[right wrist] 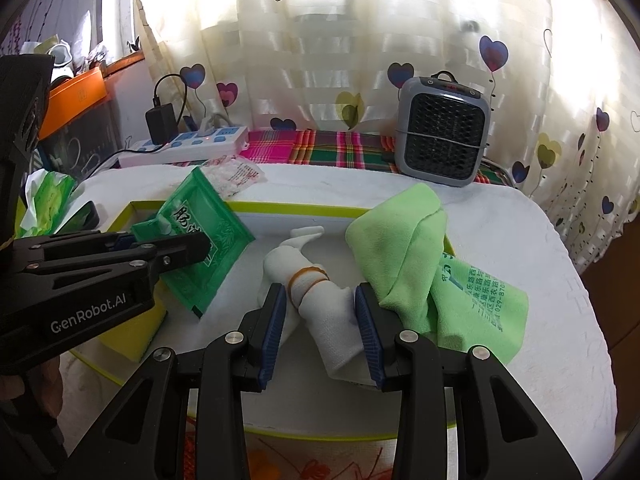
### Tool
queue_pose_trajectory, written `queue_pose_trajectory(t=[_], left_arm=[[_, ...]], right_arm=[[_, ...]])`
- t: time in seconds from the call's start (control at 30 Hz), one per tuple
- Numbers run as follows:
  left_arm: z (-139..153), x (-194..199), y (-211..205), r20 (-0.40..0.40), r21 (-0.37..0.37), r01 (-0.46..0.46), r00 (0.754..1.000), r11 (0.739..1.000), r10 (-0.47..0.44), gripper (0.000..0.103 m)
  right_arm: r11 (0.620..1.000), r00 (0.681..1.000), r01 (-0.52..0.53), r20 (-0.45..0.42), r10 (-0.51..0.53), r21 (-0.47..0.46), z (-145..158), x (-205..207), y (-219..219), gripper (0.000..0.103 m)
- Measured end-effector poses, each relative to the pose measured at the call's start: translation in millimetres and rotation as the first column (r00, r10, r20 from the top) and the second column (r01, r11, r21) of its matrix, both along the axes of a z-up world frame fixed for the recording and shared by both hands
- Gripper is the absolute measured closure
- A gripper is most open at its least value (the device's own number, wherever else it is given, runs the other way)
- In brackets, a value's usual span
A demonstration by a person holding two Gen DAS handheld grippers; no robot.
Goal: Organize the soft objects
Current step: 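Lower the green packet into the box with the left gripper while the right gripper lowers the socks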
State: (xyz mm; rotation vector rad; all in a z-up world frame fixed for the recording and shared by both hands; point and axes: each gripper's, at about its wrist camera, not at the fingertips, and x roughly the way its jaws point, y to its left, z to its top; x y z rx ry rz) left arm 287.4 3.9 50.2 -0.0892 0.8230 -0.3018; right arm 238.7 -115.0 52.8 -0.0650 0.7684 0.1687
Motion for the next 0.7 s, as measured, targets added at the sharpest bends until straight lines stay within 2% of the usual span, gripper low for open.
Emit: queue_pose_trajectory(t=[0.4,0.47,0.53,0.7], left_arm=[[4.7,-2.3,7.8,0.021,0.026,-0.053,0.998,0.998,0.053,0.069],[4.3,-2.8,8.7,0.02,0.027,-0.055,0.998,0.998,0.055,0.069],[4.4,-3.7,9.6,0.019,0.03,-0.062,0.998,0.998,0.061,0.069],[7.0,-8.1,10.5,0.027,0.044,-0.068,0.997,0.997,0.067,0.066]], right_arm=[[1.0,1.0,0.0,0.003,0.0,-0.021,0.0,-0.8,2.7,0.066],[1.0,1.0,-0.002,0.004,0.002,-0.019,0.2,-1.0,2.4,0.064],[1.0,1.0,-0.006,0.006,0.006,-0.016,0.5,-1.4,2.7,0.056],[1.0,1.0,-0.011,0.012,0.012,-0.011,2.1,-2.5,3.7,0.053]])
